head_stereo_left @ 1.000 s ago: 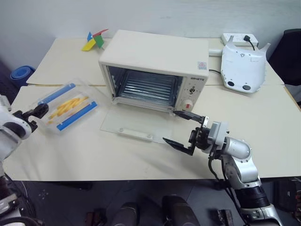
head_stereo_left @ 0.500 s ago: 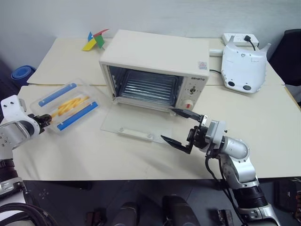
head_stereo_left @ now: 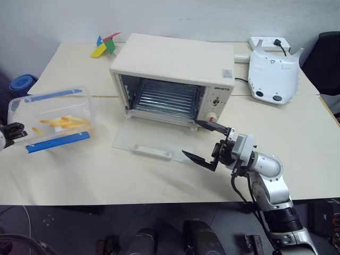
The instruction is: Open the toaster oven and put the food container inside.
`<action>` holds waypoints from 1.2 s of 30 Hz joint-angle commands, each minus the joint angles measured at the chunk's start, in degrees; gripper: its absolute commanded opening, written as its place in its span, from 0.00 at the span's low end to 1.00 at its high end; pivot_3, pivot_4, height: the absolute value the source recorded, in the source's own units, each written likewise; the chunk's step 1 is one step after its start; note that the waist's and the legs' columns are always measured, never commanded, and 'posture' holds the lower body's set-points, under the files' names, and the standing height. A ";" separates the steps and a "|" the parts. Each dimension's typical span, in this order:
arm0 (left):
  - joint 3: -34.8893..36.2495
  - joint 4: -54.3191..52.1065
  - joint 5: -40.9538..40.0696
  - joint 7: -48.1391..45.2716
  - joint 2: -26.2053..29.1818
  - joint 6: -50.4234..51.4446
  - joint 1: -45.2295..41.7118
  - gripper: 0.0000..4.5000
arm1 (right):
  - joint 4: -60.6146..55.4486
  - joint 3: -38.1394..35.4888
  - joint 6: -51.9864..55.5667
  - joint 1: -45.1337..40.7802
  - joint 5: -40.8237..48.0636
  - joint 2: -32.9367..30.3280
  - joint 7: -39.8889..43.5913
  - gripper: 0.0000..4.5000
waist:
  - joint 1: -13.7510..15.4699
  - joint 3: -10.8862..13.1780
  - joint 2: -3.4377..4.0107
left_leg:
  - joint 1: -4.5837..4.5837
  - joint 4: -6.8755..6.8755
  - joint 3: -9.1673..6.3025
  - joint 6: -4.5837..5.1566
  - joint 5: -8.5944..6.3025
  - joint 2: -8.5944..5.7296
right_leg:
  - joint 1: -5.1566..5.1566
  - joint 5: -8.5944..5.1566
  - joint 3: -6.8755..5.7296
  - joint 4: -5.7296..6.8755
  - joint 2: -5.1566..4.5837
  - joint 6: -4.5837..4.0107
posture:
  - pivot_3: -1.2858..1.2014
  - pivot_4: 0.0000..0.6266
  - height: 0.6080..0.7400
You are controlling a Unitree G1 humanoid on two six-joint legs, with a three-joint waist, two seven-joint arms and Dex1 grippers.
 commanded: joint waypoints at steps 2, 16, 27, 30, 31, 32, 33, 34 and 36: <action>-4.86 -9.71 -4.75 -9.63 3.51 5.63 -1.71 0.04 | -1.86 -2.72 0.23 1.40 1.12 -2.21 -0.37 1.00 | 0.78 0.00 0.00 | -0.01 0.03 -0.03 0.00 0.00 0.00 | 0.02 0.00 -0.02 0.00 0.00 0.00 | 0.52 0.24 1.00; -23.85 -16.43 0.79 -2.81 -21.03 7.60 -18.78 0.04 | -8.70 -3.71 2.29 7.22 -0.99 -3.37 -6.07 1.00 | -0.24 0.00 0.00 | -0.07 0.07 0.07 0.02 0.02 0.01 | -0.12 0.00 0.02 0.11 0.03 0.01 | 0.52 0.24 1.00; -15.99 -14.98 -2.50 -6.55 -28.16 5.73 -22.28 0.60 | -17.03 -5.68 9.36 11.44 0.30 -5.23 -12.55 1.00 | -0.44 0.00 0.00 | -0.09 0.14 0.06 -0.03 0.04 -0.01 | -0.11 0.00 0.02 0.13 0.02 0.01 | 0.52 0.24 1.00; -16.22 -16.13 -2.03 -20.81 -18.78 -4.04 -16.01 0.61 | -23.65 -5.61 19.29 13.38 5.12 -8.58 -13.08 0.96 | -0.77 0.01 0.03 | -0.08 0.10 0.08 -0.05 0.05 0.01 | -0.15 0.00 0.03 0.13 0.04 0.01 | 0.52 0.24 1.00; -16.36 -15.32 0.30 -28.35 -14.96 -12.64 -11.87 0.61 | -26.05 -4.51 23.59 14.43 6.01 -10.85 -12.62 0.91 | -1.10 0.01 0.07 | -0.06 0.04 0.10 -0.07 0.05 0.03 | -0.18 0.00 0.06 0.14 0.05 0.01 | 0.52 0.24 1.00; -15.93 -13.99 1.96 -35.16 -12.70 -21.08 -8.26 0.61 | -27.89 -3.37 26.90 15.07 6.12 -12.48 -12.58 0.86 | -1.22 0.01 0.12 | 0.01 -0.06 0.07 -0.11 0.03 0.04 | -0.20 -0.02 0.12 0.12 0.09 -0.04 | 0.52 0.24 1.00; -15.68 -12.75 2.82 -39.68 -11.41 -27.17 -5.91 0.61 | -29.17 -2.65 29.14 15.39 6.24 -13.59 -12.73 0.79 | -1.05 0.00 0.15 | 0.08 -0.14 0.03 -0.13 0.02 0.03 | -0.20 -0.04 0.17 0.11 0.11 -0.06 | 0.52 0.24 1.00; -15.69 -10.51 3.97 -45.24 -10.48 -34.33 -2.97 0.57 | -30.09 -1.30 31.76 15.18 5.94 -14.26 -13.29 0.70 | -0.61 0.00 0.15 | 0.10 -0.14 -0.03 -0.14 0.02 0.04 | -0.18 -0.05 0.13 0.07 0.11 -0.09 | 0.52 0.24 1.00; -16.92 -7.06 5.89 -53.35 -9.19 -43.80 1.24 0.47 | -30.74 0.83 34.28 14.19 4.74 -14.00 -14.24 0.55 | -0.03 0.01 0.16 | 0.06 0.00 -0.15 -0.15 0.03 0.04 | -0.03 -0.06 0.04 -0.06 0.08 -0.10 | 0.52 0.24 1.00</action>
